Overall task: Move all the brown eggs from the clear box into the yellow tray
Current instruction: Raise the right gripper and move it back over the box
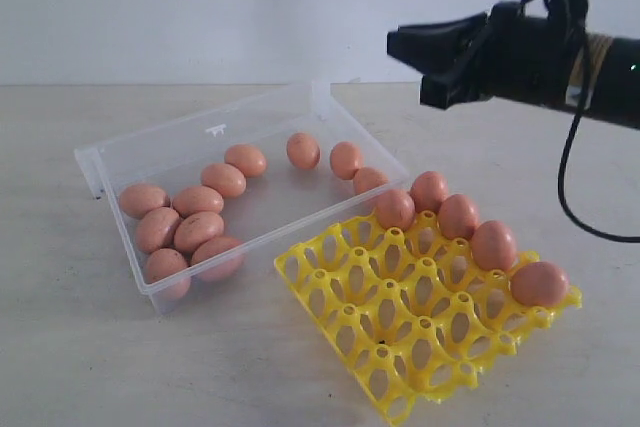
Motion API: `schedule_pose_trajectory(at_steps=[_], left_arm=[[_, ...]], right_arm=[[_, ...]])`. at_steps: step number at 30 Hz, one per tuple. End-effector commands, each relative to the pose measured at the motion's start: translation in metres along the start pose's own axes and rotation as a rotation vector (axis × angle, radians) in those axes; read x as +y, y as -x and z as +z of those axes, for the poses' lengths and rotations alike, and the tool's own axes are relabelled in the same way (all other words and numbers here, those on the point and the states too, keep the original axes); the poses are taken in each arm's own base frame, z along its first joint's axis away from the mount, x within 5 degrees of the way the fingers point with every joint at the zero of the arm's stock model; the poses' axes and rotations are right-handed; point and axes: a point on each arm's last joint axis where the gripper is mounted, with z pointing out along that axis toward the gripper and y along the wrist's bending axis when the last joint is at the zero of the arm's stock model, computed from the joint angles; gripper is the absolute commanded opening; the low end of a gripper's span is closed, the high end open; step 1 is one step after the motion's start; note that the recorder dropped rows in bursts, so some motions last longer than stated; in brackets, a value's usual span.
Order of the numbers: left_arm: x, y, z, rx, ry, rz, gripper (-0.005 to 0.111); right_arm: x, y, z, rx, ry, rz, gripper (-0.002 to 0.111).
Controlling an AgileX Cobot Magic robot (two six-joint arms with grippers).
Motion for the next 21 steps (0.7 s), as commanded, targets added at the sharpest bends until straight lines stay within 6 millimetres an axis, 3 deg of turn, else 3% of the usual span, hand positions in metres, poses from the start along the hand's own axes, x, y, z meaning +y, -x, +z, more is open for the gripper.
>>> schedule_pose_trajectory(at_steps=[1,7,14,17,21], left_arm=[[0.000,0.001,0.000,-0.011,0.000,-0.007,-0.004],[0.000,0.001,0.000,-0.011,0.000,-0.007,-0.004],[0.000,0.001,0.000,-0.011,0.000,-0.007,-0.004],[0.000,0.001,0.000,-0.011,0.000,-0.007,-0.004],[0.000,0.001,0.000,-0.011,0.000,-0.007,-0.004]], right_arm=[[0.040,0.051,-0.010,-0.113,0.063,-0.115,0.000],[0.087,0.073,0.013,0.062,-0.028,-0.301,0.000],[0.115,0.067,0.067,0.545,-0.431,-0.418,0.000],[0.121,0.060,0.093,0.760,-0.387,-0.381,0.000],[0.117,0.049,0.125,1.046,-0.228,-0.154,0.000]])
